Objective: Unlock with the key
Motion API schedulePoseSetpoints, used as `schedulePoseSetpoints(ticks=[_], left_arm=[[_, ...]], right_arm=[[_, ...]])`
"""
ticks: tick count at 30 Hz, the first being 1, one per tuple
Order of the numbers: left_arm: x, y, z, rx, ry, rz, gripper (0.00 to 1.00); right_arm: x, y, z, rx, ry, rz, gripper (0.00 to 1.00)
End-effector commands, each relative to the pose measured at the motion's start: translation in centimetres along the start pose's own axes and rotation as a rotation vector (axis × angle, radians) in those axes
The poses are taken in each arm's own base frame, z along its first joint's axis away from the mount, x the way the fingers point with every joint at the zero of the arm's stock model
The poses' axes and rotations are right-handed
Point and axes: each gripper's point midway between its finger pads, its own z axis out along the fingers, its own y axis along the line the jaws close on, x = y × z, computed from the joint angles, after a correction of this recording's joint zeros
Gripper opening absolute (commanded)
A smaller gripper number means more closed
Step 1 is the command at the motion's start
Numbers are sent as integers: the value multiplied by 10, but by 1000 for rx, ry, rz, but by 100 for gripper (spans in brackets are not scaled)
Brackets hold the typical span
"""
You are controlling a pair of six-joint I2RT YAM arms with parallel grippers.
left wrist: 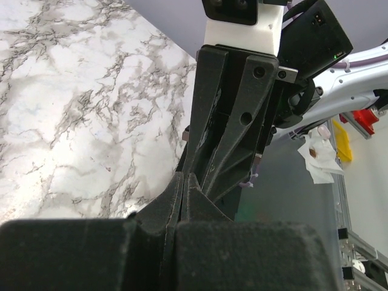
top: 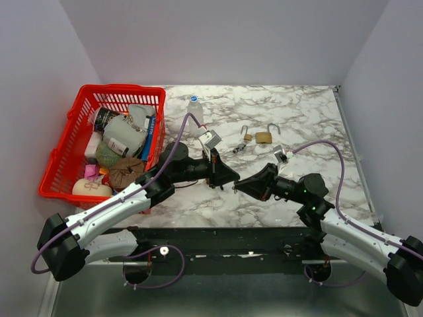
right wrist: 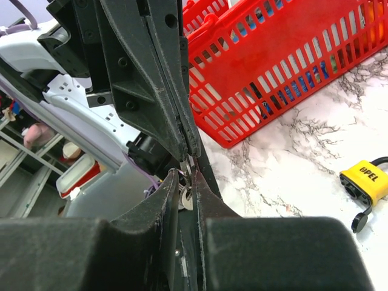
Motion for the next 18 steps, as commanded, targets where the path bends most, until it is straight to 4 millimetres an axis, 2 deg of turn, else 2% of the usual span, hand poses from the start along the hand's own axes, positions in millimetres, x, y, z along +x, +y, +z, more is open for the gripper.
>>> schedulePoseSetpoints(ticks=[1,2,3,4,8,11,12,15,18], left_arm=[[-6,-10,2,51,-7,19,0],[-6,-11,2,57,-5,20,0],[-5,-11,2,59,-3,18,0],[-6,-11,2,59,-5,19,0],[-8,-11,0,49,-15,25,0],[-9,-11,0,43,-15,29,0],[-9,-11,0,45,-12,29,0],[-9,-11,0,49,-10,29,0],[-8,-12,0,52,-8,27,0]], right_arm=[[-12,7,4,-24,-35,-18,17],[-11,6,4,-22,-35,-13,15],[-13,6,4,-25,-43,-18,7],[-12,4,4,-18,-45,-15,3],[-9,1,2,-4,-48,-9,1],[-6,1,-1,2,-39,-9,15],[-5,1,-2,4,-36,-10,25],[-9,5,-3,-4,-50,-25,37],[-13,7,-3,-6,-53,-35,39]])
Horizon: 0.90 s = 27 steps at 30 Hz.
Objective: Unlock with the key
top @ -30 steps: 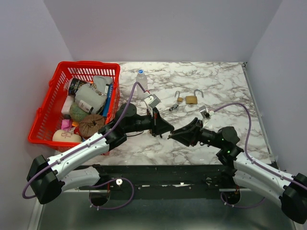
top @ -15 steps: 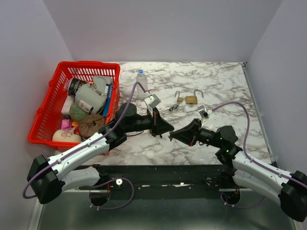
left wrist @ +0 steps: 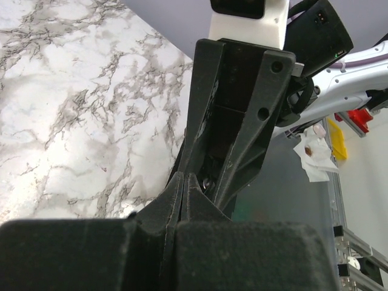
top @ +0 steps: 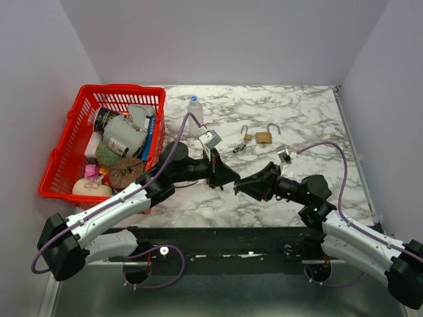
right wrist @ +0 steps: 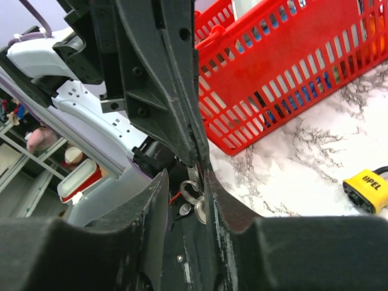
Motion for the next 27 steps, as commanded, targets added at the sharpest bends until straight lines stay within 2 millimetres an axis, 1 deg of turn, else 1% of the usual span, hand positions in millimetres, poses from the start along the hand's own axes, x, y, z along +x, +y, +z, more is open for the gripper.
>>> schedulePoseSetpoints(ticks=[1,3,4,6,7,11,14,18,20,23,26,27], left_arm=[[-9,-11,0,40,-13,26,0],[-9,-11,0,41,-14,25,0],[-10,-12,0,43,-16,26,0],[-9,-11,1,41,-15,24,0],[-10,-13,1,45,-18,26,0],[-9,-12,1,42,-16,23,0],[-8,-10,1,38,-13,20,0],[-8,-10,1,36,-13,22,0],[-8,-10,1,35,-11,22,0],[-7,-10,2,40,-7,21,0],[-5,-10,2,46,1,22,0],[-5,-12,2,54,5,23,0]], right_arm=[[-6,0,0,8,-21,-31,39],[-5,-2,2,11,-10,-25,40],[-2,-2,3,2,3,-24,40],[-3,2,5,-23,2,-30,41],[1,0,6,-25,16,-20,41],[3,-1,6,-28,15,-14,41],[1,-1,6,-24,8,-20,36],[1,-3,4,-7,9,-28,26],[1,-5,4,6,8,-27,25],[1,-8,4,20,5,-31,20],[2,-10,4,26,3,-34,10],[2,-11,4,27,4,-35,5]])
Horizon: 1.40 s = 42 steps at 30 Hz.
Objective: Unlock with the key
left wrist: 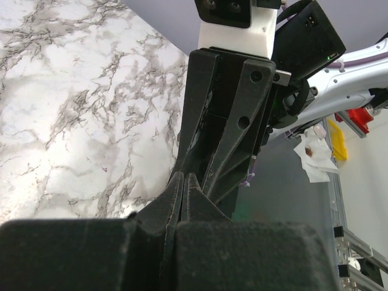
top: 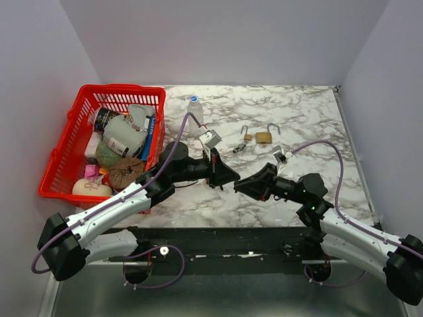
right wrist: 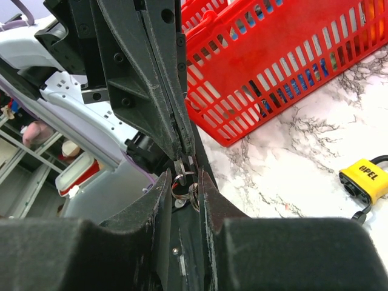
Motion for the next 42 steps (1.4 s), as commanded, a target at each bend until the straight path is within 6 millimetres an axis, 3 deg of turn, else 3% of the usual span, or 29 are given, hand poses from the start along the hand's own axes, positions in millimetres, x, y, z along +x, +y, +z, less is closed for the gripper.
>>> schedulePoseSetpoints(ticks=[1,8,11,12,13,15,20,29,36,42], left_arm=[[-5,-13,1,60,8,25,0],[-7,-11,-1,32,-1,35,0],[-9,-9,-1,16,-3,33,0],[-8,-8,0,14,1,31,0],[-8,-7,0,10,2,27,0],[-7,-5,1,2,7,22,0],[-7,-3,3,-2,10,19,0],[-5,-4,5,9,18,13,0],[-6,-5,5,15,15,14,0],[-8,-3,6,4,5,11,0]], right_arm=[[-8,-2,1,15,-32,-38,1],[-4,-9,-1,47,-30,-32,2],[-2,-10,-1,57,3,-46,25],[-1,-10,-1,62,9,-50,38],[-3,-9,-1,59,8,-56,43],[-5,-8,-1,61,8,-65,50],[-7,-9,-1,73,2,-75,53],[-10,-8,-2,64,-31,-75,47],[-7,-1,1,13,-15,-61,30],[-7,3,0,-9,-18,-47,1]])
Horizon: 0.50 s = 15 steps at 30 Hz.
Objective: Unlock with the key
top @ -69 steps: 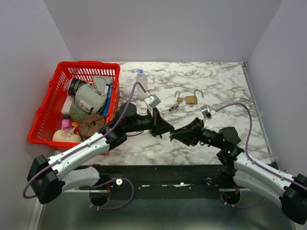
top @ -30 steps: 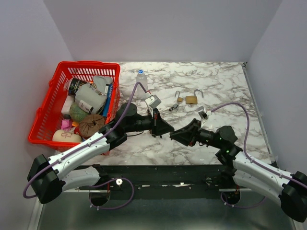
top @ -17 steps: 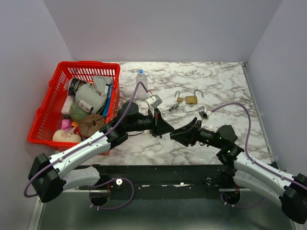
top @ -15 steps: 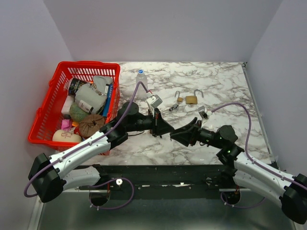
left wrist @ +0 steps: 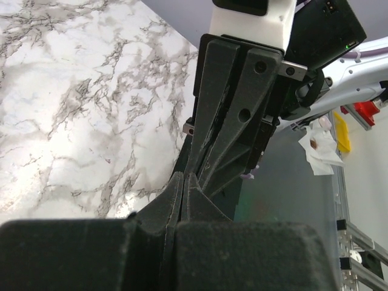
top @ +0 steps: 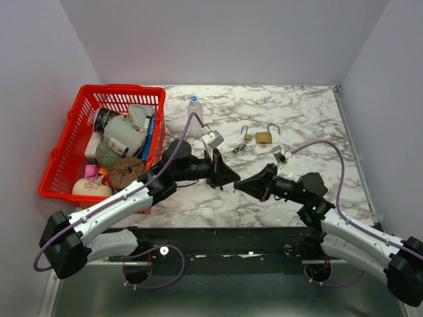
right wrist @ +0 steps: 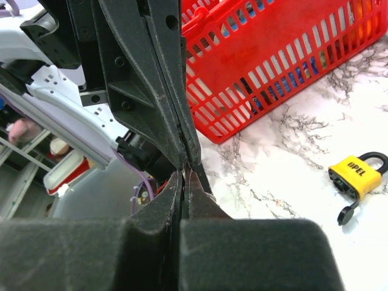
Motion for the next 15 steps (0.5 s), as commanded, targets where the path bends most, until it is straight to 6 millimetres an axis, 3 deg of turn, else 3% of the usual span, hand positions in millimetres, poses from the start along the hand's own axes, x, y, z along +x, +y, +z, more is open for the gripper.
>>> schedulePoseSetpoints(ticks=[1,3,5,6,8,9,10,12,15], left_arm=[[-16,-9,2,17,-42,22,0],[-18,-6,2,2,-50,21,0],[-23,3,2,-50,-66,19,8],[-26,7,1,-76,-76,20,28],[-33,21,-3,-151,-97,9,56],[-36,27,-5,-184,-103,1,79],[-39,39,-10,-244,-102,-20,87],[-35,71,-17,-394,-93,-77,99],[-13,113,-26,-605,-1,-169,99]], right_arm=[[-7,7,1,-36,-26,-15,1],[-6,4,0,-20,-40,2,1],[-4,-4,0,13,-50,14,1],[-2,-8,0,30,-46,22,1],[2,-16,-1,63,-44,36,1],[5,-21,-2,83,-34,49,1],[8,-25,-3,99,-27,58,1],[13,-38,-7,155,-19,96,1],[21,-54,-18,216,-30,147,1]])
